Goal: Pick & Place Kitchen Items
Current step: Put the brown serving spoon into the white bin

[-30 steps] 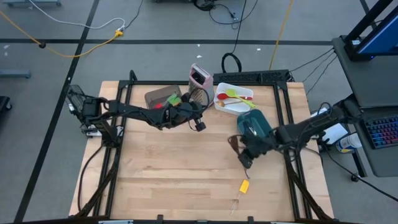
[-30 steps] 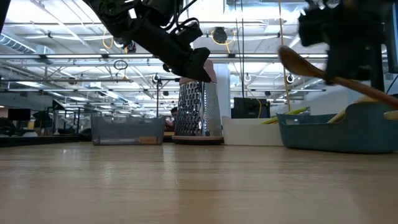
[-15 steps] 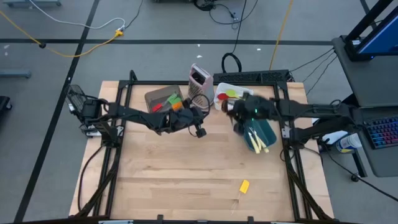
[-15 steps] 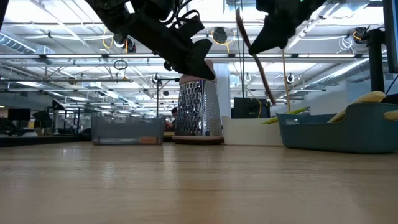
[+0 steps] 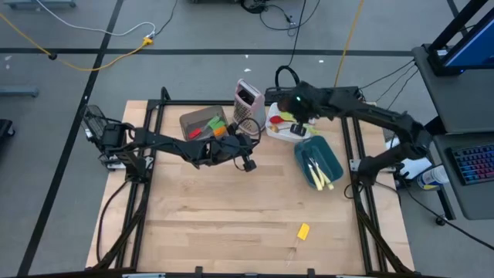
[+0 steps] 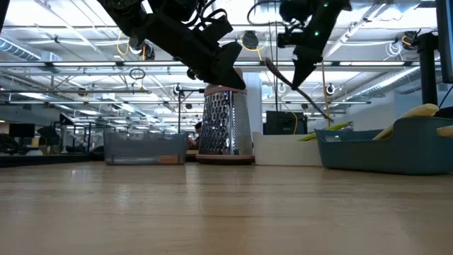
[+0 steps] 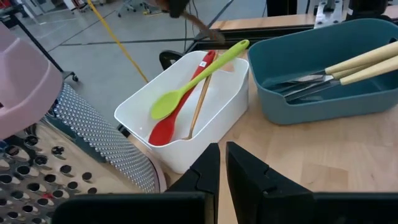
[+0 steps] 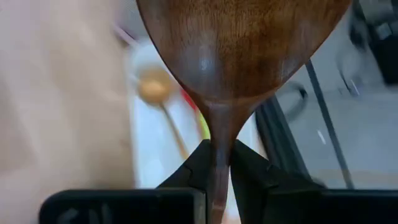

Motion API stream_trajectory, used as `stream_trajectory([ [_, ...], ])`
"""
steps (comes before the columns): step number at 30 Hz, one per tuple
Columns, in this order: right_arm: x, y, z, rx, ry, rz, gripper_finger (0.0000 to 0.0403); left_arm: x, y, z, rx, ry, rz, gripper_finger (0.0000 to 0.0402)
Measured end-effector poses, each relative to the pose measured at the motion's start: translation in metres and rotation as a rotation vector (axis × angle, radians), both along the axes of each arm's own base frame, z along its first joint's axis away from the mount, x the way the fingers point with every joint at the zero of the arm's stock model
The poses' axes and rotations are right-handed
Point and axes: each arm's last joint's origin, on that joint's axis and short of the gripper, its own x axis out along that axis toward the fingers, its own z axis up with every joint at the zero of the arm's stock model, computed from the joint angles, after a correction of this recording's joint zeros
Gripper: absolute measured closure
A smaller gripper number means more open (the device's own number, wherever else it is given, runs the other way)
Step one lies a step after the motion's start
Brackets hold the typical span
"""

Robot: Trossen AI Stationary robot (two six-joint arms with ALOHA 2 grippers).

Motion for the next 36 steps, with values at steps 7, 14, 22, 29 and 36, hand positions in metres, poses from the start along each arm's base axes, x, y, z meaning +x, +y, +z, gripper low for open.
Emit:
stream_trajectory([
  [7, 0.002, -0.026, -0.030, 0.108, 0.300, -0.091, 0.0374, 0.000, 0.003, 0.000, 0.001, 0.003, 0.008, 0.0371],
  [14, 0.018, -0.038, -0.068, 0.188, 0.449, 0.046, 0.0374, -0.001, 0.003, -0.001, 0.001, 0.016, 0.009, 0.0371],
  [22, 0.033, -0.047, -0.096, 0.186, 0.505, 0.128, 0.0366, -0.001, 0.003, -0.001, 0.000, 0.016, 0.009, 0.0371],
  [29, 0.043, -0.053, -0.102, 0.143, 0.447, 0.143, 0.0343, -0.001, 0.003, -0.002, -0.001, 0.021, 0.009, 0.0371],
  [36, 0.046, -0.055, -0.101, 0.120, 0.403, 0.112, 0.0312, -0.002, 0.003, -0.004, -0.004, 0.048, 0.010, 0.0371],
])
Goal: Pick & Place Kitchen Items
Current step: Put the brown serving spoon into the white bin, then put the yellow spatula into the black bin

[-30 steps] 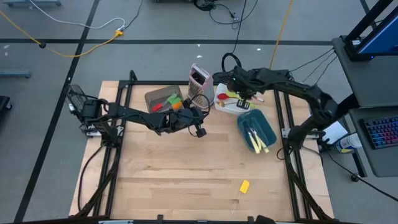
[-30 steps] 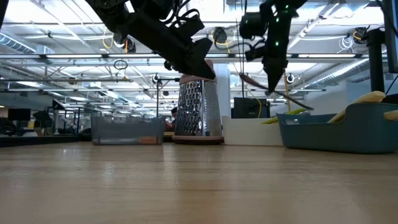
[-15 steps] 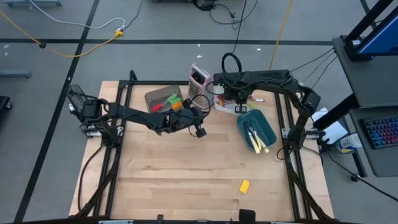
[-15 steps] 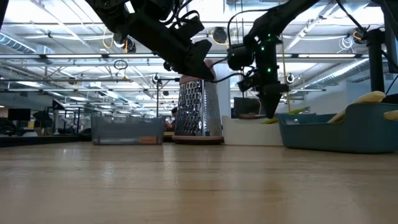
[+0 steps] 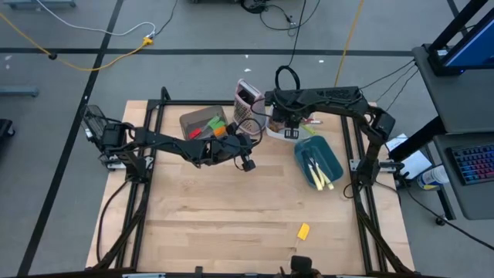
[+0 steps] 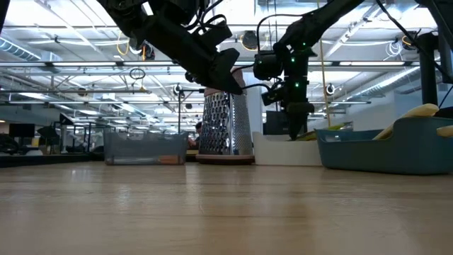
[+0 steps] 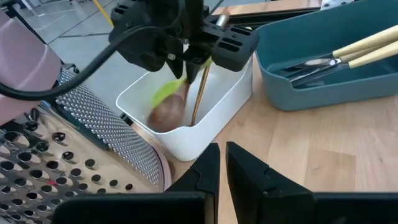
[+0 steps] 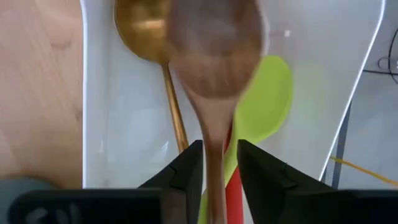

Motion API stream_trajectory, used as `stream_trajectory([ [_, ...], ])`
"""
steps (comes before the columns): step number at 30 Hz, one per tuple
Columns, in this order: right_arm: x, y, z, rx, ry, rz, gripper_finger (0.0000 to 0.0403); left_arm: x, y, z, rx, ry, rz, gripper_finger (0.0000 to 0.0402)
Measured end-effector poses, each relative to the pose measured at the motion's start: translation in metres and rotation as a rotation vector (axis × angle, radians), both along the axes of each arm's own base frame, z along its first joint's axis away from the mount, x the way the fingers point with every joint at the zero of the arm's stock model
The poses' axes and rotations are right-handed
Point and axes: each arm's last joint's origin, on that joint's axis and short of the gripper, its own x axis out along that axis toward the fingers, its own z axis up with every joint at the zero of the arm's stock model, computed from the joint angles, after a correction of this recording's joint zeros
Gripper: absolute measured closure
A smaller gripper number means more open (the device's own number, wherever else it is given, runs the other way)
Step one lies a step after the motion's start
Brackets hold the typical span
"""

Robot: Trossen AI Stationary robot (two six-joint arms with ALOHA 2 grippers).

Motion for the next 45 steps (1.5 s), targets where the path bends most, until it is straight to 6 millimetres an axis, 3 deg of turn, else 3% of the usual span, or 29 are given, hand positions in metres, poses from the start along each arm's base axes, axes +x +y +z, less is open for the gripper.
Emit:
stream_trajectory([
  [9, 0.005, 0.007, 0.003, -0.106, 0.044, -0.001, 0.0240, 0.000, 0.000, 0.000, -0.003, -0.002, 0.002, 0.0371],
  [18, 0.012, 0.034, 0.012, -0.181, 0.090, 0.061, 0.0202, 0.000, 0.000, 0.000, -0.003, -0.002, 0.002, 0.0371],
  [26, 0.012, 0.058, 0.037, -0.209, -0.012, 0.044, 0.0199, 0.000, 0.000, 0.000, -0.003, -0.002, 0.002, 0.0371],
  [37, -0.004, 0.083, 0.075, -0.217, -0.181, -0.079, 0.0203, 0.000, 0.000, 0.000, -0.003, 0.000, 0.001, 0.0371],
  [45, -0.009, 0.103, 0.083, -0.192, -0.207, -0.118, 0.0208, 0.000, 0.000, 0.000, -0.010, -0.001, 0.005, 0.0371],
])
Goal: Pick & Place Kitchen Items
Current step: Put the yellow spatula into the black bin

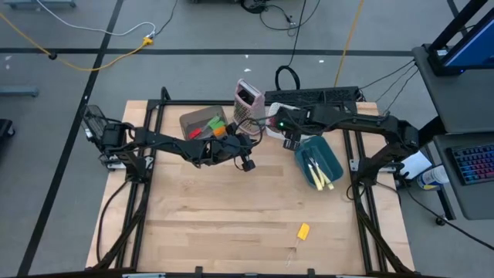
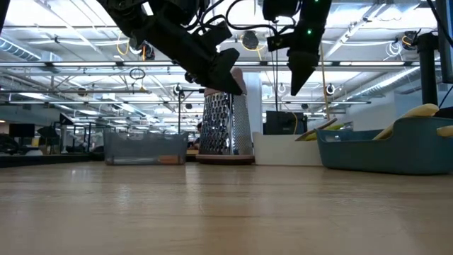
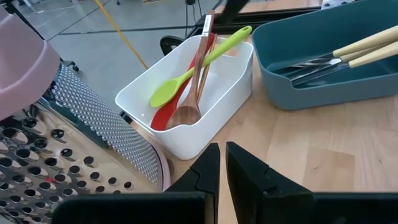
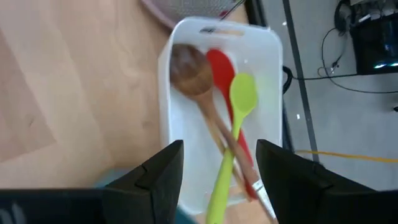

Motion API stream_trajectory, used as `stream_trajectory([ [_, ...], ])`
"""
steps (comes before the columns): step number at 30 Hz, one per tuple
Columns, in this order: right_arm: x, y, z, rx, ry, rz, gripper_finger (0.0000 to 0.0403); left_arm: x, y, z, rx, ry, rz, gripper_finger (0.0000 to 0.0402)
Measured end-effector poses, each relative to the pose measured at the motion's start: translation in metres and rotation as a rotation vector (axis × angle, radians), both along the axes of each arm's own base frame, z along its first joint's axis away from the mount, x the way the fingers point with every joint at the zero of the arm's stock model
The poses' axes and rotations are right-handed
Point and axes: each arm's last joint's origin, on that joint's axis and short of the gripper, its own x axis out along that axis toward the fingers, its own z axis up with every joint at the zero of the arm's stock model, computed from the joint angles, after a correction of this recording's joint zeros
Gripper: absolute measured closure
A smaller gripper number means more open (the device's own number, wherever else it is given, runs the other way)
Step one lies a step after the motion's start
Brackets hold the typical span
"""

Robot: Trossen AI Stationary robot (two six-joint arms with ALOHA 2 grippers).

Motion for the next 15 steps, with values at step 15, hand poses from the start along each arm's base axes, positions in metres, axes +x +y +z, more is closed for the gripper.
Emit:
stream_trajectory([
  [15, -0.003, 0.029, -0.019, 0.038, 0.087, 0.034, 0.0211, 0.000, 0.000, -0.001, -0.005, 0.008, 0.002, 0.0371],
])
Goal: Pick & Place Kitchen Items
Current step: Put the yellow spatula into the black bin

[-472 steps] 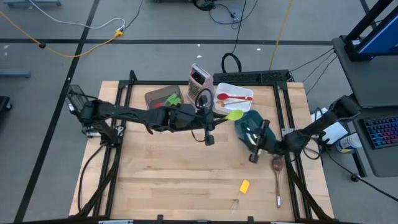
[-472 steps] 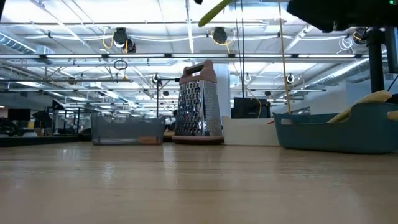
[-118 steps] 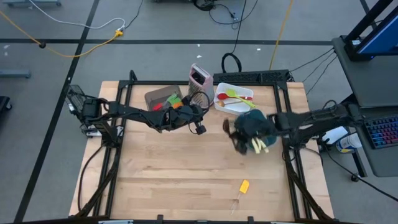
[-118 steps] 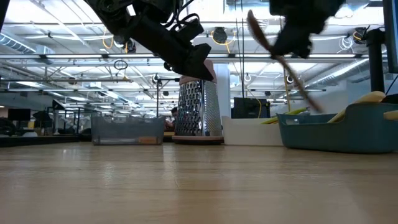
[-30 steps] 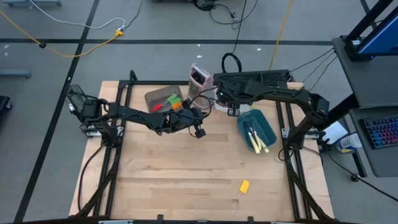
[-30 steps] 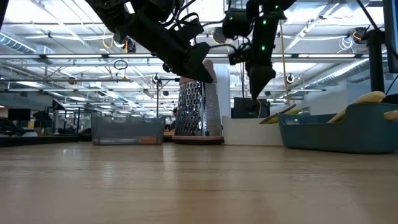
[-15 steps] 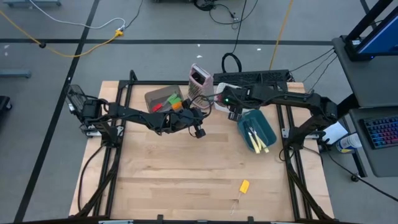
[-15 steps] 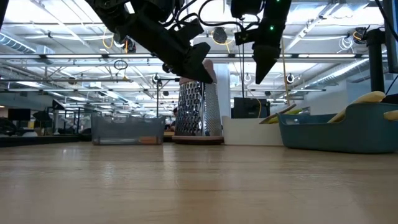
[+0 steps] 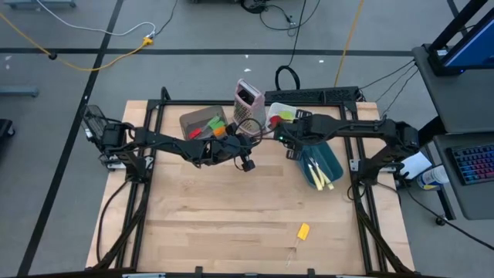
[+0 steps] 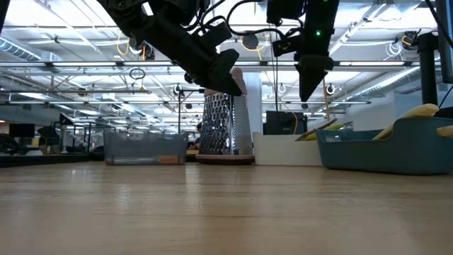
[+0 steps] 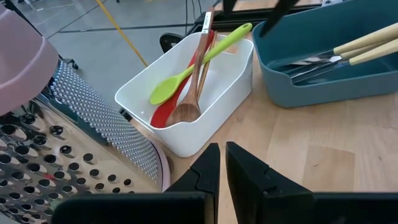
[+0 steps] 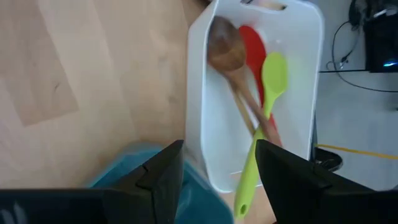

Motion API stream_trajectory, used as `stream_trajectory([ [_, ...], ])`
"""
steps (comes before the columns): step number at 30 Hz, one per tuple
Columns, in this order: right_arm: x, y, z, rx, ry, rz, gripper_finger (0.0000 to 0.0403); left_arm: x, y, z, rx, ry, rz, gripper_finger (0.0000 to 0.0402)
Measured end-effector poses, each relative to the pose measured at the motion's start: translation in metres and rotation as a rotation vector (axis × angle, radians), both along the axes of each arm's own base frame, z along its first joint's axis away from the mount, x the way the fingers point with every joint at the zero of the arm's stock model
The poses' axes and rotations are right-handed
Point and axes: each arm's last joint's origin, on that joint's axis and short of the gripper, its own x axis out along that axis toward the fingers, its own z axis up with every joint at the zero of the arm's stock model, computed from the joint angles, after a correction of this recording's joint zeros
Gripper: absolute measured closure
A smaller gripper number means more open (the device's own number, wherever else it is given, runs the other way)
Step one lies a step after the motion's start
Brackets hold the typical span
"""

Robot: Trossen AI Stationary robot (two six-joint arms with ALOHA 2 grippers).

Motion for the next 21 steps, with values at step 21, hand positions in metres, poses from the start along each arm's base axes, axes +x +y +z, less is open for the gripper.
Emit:
stream_trajectory([
  [21, -0.003, 0.009, -0.012, 0.022, 0.017, -0.040, 0.0215, 0.000, 0.000, 0.000, 0.003, 0.003, -0.002, 0.0371],
])
